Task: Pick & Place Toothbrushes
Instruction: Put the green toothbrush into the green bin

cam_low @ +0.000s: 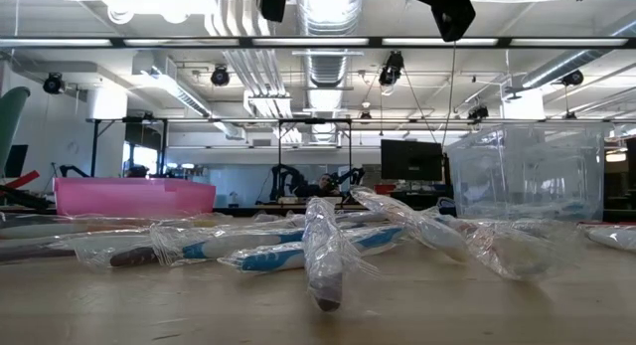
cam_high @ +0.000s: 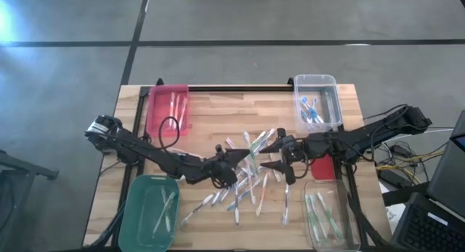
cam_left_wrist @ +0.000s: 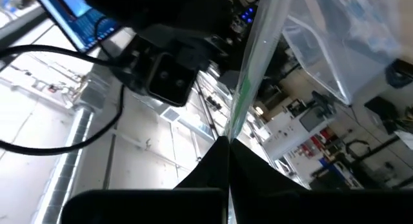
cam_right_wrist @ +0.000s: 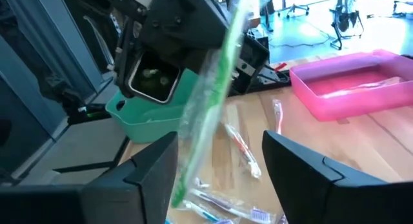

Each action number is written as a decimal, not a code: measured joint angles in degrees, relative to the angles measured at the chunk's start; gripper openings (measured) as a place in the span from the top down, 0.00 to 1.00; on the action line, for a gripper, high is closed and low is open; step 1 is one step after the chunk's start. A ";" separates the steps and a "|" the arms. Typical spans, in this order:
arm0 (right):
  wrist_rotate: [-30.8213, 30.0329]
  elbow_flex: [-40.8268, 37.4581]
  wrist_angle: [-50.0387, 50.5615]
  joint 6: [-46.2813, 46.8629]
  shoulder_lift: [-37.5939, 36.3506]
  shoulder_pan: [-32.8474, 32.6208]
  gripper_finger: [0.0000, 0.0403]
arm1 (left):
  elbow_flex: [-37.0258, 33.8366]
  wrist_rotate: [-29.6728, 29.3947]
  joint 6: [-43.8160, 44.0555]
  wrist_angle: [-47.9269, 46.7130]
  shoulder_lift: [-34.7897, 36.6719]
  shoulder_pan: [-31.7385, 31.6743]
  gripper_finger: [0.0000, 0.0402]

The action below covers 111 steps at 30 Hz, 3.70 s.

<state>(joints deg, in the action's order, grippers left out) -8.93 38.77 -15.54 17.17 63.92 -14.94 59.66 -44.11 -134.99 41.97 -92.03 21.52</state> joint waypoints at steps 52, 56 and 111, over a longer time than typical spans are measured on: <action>-0.43 -0.01 0.03 -1.34 0.04 0.41 0.95 | 4.08 9.67 2.94 0.09 -2.19 -4.92 1.00; -0.37 -0.01 0.40 -1.33 0.04 0.64 0.96 | 4.17 9.54 4.50 -0.99 -2.16 -4.92 0.98; -0.22 -2.30 -24.74 -20.77 16.69 0.55 0.96 | -36.90 27.16 125.11 14.98 32.41 -4.65 0.74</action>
<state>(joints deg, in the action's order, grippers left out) -9.15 36.47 -40.27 -3.60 80.61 -14.39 22.76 -16.95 -9.88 56.96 -59.62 16.86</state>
